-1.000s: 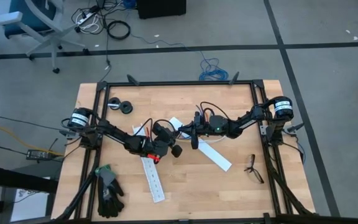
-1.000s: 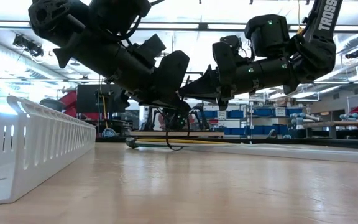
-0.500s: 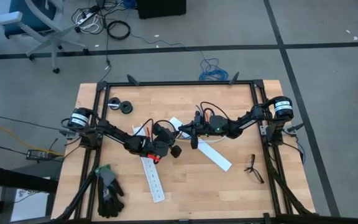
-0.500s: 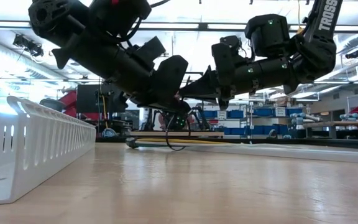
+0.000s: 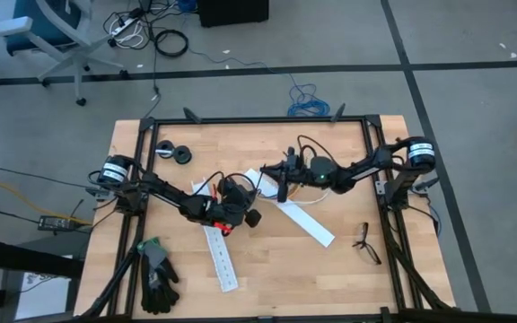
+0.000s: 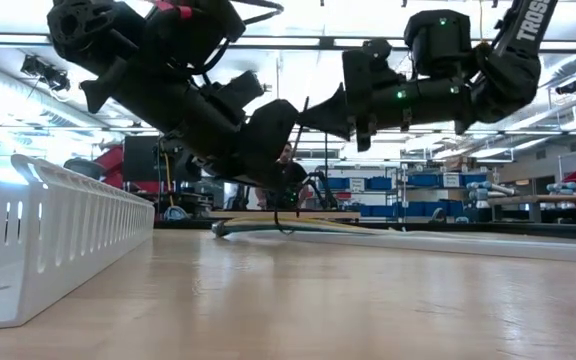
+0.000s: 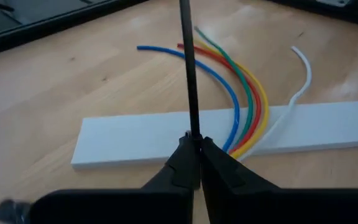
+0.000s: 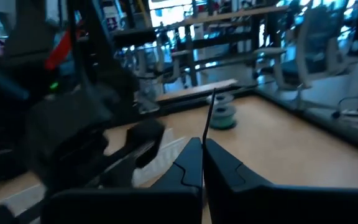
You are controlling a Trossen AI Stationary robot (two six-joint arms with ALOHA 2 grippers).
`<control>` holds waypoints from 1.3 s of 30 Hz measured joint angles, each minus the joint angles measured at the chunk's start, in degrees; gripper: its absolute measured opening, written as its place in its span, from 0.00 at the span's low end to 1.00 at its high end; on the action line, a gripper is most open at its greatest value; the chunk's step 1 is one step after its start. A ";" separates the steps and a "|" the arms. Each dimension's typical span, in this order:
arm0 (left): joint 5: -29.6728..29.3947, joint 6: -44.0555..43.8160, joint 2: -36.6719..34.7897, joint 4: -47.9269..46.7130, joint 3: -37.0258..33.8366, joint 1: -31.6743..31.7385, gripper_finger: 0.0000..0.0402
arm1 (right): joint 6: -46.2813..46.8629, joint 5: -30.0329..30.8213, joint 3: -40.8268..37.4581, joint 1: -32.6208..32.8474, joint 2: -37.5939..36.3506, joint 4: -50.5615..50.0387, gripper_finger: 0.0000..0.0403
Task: Ziptie cables
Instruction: Wrap the cables together using the black zip tie
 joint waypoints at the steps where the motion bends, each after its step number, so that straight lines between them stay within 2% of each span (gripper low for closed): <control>1: 0.33 -0.08 0.00 -0.23 -0.02 0.00 0.05 | -0.79 0.29 0.00 -0.44 -0.85 -0.56 0.00; 6: 1.30 -1.63 0.02 -1.68 -0.07 -0.07 0.03 | -3.94 2.39 0.00 -2.21 -5.65 -6.11 0.00; 11: 1.26 -2.74 0.02 -2.57 -0.07 -0.02 0.02 | -3.66 1.88 0.00 -3.11 -9.80 -11.92 0.00; 15: 1.21 -1.13 0.02 -0.91 -0.07 -0.02 0.02 | -1.87 0.68 0.00 -2.58 -10.02 -17.18 0.00; 23: 1.26 0.62 0.02 2.43 -0.07 -0.02 0.06 | -1.79 -1.03 0.13 -0.03 -8.20 -17.00 0.00; 31: 3.02 1.99 0.04 3.82 -0.04 -0.02 0.20 | -1.81 -2.31 0.13 -0.52 -8.20 -15.74 0.00; 35: 1.01 3.53 0.04 3.80 -0.04 0.32 0.28 | -1.76 -4.21 0.13 -1.40 -8.20 -15.54 0.00; 39: -1.47 5.69 0.04 3.98 -0.04 0.96 0.30 | -1.77 -5.06 0.13 -1.56 -8.18 -15.51 0.00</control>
